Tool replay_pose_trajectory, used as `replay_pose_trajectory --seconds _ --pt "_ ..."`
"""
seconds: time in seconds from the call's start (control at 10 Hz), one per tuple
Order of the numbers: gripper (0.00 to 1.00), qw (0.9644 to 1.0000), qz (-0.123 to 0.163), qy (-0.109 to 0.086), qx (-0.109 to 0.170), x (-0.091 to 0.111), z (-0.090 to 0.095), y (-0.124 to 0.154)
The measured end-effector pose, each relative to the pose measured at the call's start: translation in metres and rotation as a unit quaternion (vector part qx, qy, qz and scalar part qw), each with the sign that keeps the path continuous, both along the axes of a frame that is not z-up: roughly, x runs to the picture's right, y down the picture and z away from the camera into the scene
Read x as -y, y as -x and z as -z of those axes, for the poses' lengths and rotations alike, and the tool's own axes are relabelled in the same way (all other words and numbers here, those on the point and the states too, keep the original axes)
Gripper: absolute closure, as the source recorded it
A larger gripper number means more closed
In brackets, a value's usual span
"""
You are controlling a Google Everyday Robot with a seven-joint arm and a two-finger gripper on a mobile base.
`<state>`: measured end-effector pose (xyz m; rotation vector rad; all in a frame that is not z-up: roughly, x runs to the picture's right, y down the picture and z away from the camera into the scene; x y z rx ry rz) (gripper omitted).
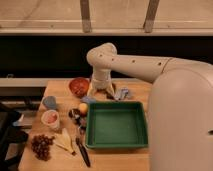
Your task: Place grapes in metal cup
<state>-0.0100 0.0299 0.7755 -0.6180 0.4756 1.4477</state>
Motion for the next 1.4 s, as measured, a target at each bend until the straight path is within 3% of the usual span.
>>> replay_pose_trajectory --seconds 0.6,0.9,1.1,1.2,1.3,1.4 --pt "0.20 0.9999 0.007 0.004 0.009 -0.003 -0.001 0.004" --pt "0.20 0.9971 0.047 0.012 0.059 -0.017 -0.003 0.066" --pt "0.20 0.9913 0.082 0.010 0.103 -0.029 0.003 0.124" --pt "0.20 0.9853 0.105 0.008 0.135 -0.039 0.014 0.160" --pt "0.20 0.9802 0.123 0.009 0.155 -0.047 0.023 0.180" --pt "0.20 0.9725 0.145 0.006 0.182 -0.057 0.037 0.201"
